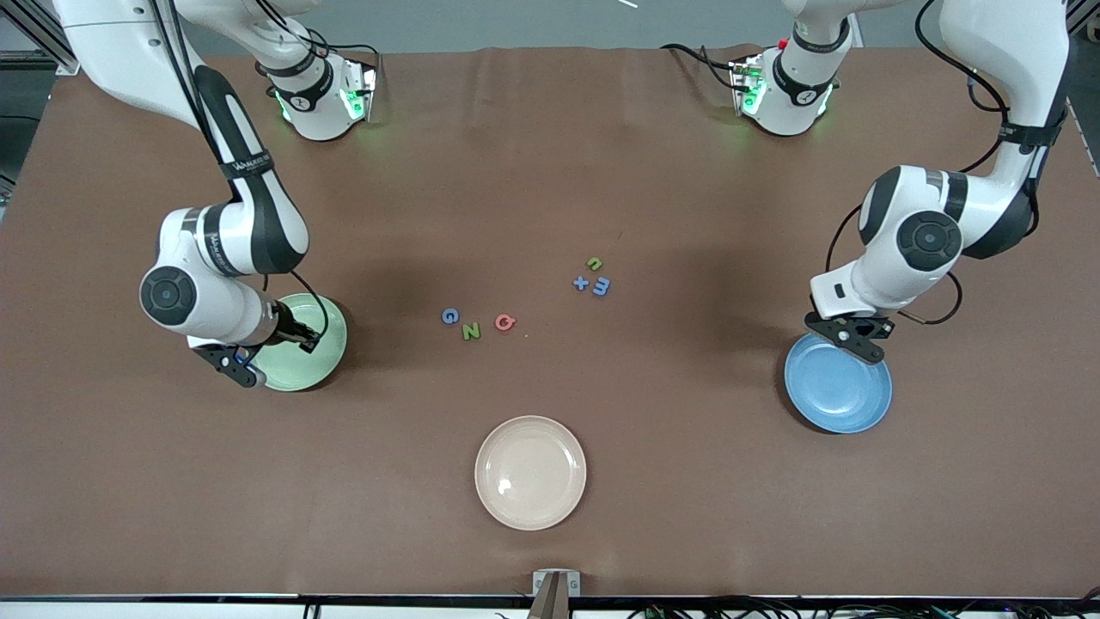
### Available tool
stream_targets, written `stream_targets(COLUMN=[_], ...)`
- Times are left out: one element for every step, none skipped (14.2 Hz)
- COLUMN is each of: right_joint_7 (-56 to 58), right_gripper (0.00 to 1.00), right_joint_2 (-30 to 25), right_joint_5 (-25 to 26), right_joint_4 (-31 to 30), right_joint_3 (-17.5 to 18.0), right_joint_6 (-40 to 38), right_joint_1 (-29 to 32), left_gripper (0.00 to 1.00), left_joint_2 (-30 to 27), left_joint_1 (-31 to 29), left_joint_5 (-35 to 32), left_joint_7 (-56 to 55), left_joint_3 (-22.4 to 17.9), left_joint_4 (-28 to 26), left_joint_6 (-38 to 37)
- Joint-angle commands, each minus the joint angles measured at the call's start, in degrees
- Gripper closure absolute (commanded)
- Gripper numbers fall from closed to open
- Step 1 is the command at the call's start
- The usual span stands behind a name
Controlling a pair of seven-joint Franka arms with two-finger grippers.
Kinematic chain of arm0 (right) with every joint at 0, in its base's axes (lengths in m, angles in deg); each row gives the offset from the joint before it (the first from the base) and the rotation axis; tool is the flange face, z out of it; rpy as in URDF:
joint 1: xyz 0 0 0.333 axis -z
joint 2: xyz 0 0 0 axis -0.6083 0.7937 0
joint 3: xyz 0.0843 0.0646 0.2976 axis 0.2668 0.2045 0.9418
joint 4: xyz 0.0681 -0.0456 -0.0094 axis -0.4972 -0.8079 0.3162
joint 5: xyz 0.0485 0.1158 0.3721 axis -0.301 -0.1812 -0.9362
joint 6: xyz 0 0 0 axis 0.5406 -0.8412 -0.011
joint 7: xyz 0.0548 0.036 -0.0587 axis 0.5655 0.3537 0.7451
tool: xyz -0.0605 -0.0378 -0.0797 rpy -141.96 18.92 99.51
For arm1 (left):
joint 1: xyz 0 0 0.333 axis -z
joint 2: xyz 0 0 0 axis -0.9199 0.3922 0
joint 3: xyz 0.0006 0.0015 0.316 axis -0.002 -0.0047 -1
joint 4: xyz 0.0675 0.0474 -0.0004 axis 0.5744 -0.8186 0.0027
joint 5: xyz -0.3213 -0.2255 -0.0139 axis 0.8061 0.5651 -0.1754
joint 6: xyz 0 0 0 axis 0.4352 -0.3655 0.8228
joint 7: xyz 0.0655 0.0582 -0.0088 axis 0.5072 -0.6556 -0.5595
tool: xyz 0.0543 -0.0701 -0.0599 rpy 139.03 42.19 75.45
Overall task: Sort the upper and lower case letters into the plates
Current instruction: 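Place the B on the green plate while the left gripper drops d on blue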
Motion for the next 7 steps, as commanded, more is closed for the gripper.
stream_targets(right_joint_7=[3.3, 5.2, 7.2, 9.0, 10.5, 11.5, 11.6], right_gripper=[1.0, 1.0, 1.0, 1.0, 1.0, 1.0, 0.99], right_joint_2=[-3.6, -3.4, -3.0, -2.6, -2.1, -1.8, -1.7], right_joint_5=[0.9, 0.9, 0.9, 0.9, 0.9, 0.9, 0.9], right_joint_4=[-8.3, -10.8, -12.5, -13.7, -14.5, -14.8, -14.7], right_joint_3=[0.8, 0.8, 0.8, 0.8, 0.9, 0.9, 0.9], right_joint_6=[6.8, 11.0, 14.5, 17.8, 20.1, 20.8, 20.9], right_joint_1=[2.4, 3.3, 4.3, 5.6, 6.4, 6.7, 6.7], left_gripper=[0.84, 0.84, 0.84, 0.84, 0.84, 0.84, 0.84], left_joint_2=[3.4, 5.1, 7.2, 9.0, 9.9, 10.8, 11.9], left_joint_1=[-2.4, -4.0, -4.9, -5.2, -5.1, -5.0, -5.1], left_joint_5=[-0.5, -0.6, -0.7, -0.6, -0.6, -0.5, -0.4], left_joint_7=[-0.1, 0.0, 0.1, -0.1, -0.7, -0.9, -1.9], left_joint_3=[0.4, 0.4, 0.4, 0.4, 0.4, 0.4, 0.4], left_joint_4=[3.3, 5.4, 7.7, 9.9, 11.1, 12.5, 13.9], left_joint_6=[1.6, 1.7, 1.7, 1.7, 1.7, 1.7, 1.7])
